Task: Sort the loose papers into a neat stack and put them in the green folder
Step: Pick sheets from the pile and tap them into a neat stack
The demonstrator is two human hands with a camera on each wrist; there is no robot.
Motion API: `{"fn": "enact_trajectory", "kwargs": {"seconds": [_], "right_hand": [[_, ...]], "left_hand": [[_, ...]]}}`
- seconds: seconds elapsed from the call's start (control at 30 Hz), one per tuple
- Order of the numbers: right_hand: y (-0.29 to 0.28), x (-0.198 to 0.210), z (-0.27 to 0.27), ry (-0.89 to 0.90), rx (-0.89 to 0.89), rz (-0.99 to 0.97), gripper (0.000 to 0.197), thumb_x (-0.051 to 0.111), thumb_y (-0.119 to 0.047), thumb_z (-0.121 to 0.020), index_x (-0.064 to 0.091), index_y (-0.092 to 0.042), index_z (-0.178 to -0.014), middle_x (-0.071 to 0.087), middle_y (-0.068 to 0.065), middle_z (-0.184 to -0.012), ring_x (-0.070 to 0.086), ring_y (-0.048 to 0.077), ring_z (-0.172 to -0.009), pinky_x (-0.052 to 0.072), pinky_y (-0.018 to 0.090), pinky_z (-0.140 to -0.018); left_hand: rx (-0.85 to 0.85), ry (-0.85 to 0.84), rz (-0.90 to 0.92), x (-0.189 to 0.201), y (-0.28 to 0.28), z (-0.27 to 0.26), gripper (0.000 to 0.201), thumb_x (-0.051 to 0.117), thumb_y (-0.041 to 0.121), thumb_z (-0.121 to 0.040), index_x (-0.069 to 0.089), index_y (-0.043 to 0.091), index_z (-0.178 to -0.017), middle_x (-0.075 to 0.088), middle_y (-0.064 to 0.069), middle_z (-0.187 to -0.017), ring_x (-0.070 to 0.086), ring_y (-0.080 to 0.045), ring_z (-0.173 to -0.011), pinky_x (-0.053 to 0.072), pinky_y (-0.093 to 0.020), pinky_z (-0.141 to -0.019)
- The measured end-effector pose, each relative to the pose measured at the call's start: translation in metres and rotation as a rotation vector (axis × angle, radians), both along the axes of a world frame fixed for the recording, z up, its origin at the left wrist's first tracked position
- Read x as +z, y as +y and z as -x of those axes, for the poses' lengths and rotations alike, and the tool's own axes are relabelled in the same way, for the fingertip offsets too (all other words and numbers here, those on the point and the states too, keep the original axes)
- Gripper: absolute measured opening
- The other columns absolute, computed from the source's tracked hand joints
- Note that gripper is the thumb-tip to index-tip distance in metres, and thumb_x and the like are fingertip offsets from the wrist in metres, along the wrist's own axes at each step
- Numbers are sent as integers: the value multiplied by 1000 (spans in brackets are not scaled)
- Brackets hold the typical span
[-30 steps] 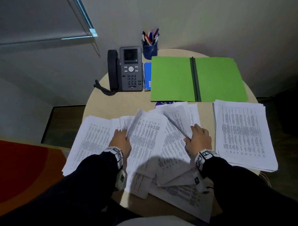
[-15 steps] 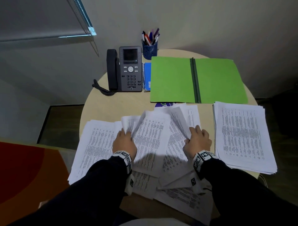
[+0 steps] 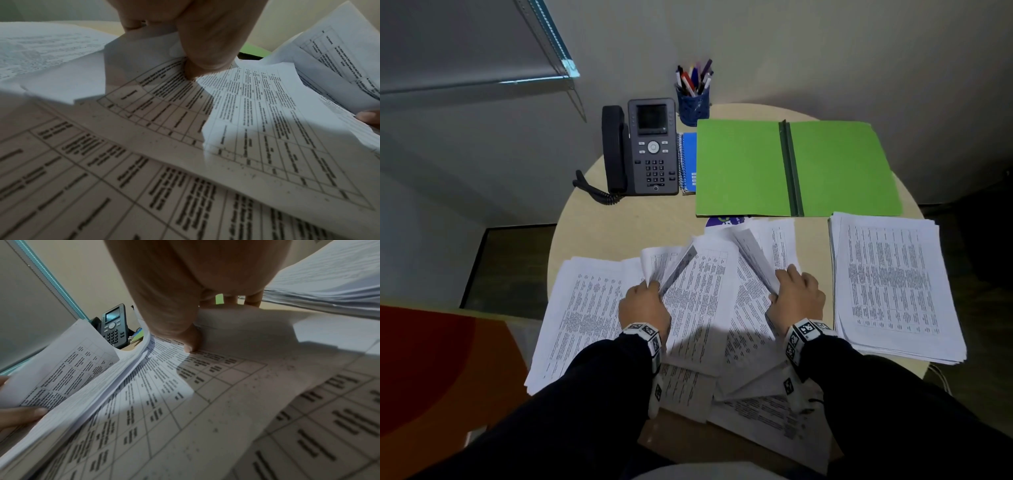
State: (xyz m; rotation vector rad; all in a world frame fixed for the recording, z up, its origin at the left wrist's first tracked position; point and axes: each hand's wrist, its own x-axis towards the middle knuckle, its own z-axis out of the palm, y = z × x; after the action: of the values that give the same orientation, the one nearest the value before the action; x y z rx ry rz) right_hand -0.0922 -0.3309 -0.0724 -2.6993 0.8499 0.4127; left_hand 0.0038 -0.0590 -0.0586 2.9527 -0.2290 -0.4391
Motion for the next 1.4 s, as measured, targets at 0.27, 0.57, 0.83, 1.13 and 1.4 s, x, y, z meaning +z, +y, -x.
{"fn": "enact_trajectory", "kwargs": {"seconds": [0.27,0.57,0.83,1.13,1.4], "right_hand": [[4,2,2,-68,-31,32,49,69,-20,-83,57,-32,-129,40,8,-138,37,35,-119,38,49,-92],[-12,8,-4,-104,-41,-44,52,73,-27,-83,58,-31,-133,36,15,-141,34,38,-124,37,50,-98],[-10,10,-3,-89,21,9,50,67,-28,-85,55,-35,-133,48,7,-122,35,33,-114,33,46,-90],[-8,6,-2,-125,39,3,48,68,-26,-83,55,-36,-129,48,4,-114,38,30,-108,30,43,-85],[-7,2,1,-143,44,12,47,70,-23,-81,56,-34,-125,48,4,-111,40,30,-106,32,44,-84]], "left_hand": [[69,-60,53,-2,2,3,24,70,13,-85,74,10,-108,68,-14,-107,45,-39,-123,55,-52,-84],[238,-21,239,6,-1,3,28,66,15,-90,76,9,-115,38,-21,-150,35,-45,-128,48,-47,-92],[639,344,124,21,0,-15,30,59,41,-78,69,22,-98,59,-9,-118,65,-31,-94,57,-38,-89],[570,447,-40,16,-1,-21,34,70,30,-81,68,18,-113,65,-10,-122,59,-30,-105,47,-36,-90],[549,266,-57,16,-10,-2,8,54,21,-95,56,28,-99,28,-4,-107,49,-28,-98,38,-31,-87]]}}
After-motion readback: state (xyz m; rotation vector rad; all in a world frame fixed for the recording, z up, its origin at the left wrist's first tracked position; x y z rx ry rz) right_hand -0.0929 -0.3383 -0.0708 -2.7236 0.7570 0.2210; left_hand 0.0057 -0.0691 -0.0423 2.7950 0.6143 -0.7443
